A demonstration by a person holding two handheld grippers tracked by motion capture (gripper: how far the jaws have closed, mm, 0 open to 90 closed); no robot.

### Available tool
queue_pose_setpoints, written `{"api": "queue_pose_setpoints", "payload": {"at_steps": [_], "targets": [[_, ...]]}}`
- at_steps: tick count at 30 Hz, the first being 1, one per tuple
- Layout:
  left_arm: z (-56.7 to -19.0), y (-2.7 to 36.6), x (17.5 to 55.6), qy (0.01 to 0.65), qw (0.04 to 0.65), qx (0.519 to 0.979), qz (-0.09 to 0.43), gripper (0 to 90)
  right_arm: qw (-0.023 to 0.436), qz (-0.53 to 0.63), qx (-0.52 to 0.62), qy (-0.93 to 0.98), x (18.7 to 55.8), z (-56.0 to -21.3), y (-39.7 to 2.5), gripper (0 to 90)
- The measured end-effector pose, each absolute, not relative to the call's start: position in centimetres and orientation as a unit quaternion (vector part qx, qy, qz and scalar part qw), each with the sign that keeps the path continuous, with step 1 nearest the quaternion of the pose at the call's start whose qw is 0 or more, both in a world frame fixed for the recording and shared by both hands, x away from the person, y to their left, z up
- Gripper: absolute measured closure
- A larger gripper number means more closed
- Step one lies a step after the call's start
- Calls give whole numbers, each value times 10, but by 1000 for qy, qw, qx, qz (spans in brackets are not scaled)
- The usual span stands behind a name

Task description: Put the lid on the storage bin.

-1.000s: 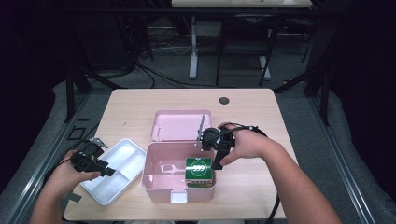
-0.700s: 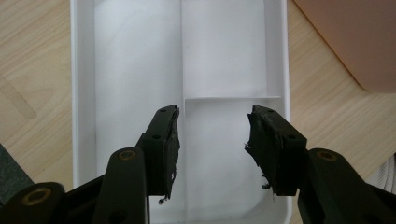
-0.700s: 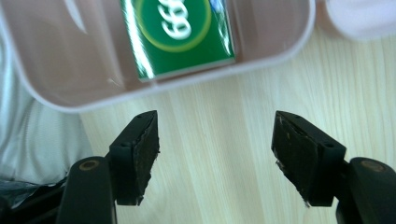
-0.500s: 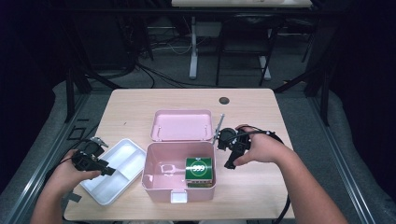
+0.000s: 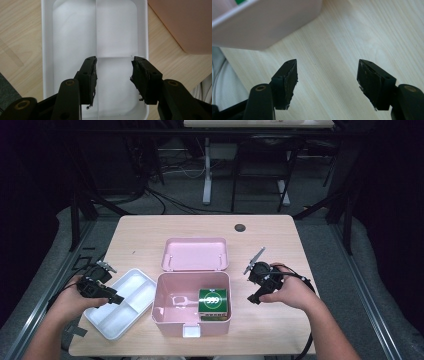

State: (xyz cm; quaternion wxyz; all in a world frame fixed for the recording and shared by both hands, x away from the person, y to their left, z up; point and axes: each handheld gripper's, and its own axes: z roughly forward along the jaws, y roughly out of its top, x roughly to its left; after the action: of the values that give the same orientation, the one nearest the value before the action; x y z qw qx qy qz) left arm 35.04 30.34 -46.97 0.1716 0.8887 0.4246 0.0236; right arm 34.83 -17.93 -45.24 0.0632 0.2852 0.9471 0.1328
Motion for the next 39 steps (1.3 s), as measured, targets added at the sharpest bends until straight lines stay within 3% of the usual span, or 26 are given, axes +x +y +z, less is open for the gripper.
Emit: {"api": "queue_pose_setpoints", "payload": {"at_steps": [9,24,39], "targets": [[-470,306,357,448,166,879,9,594,82,169,325,927,331,-452,-193,339],[-496,294,372,426,72,902,26,698,102,179,354,912,323,-468,-200,337],[-524,292,379,437,52,898,0,798,125,209,375,894,321,-463,-210,332]]}}
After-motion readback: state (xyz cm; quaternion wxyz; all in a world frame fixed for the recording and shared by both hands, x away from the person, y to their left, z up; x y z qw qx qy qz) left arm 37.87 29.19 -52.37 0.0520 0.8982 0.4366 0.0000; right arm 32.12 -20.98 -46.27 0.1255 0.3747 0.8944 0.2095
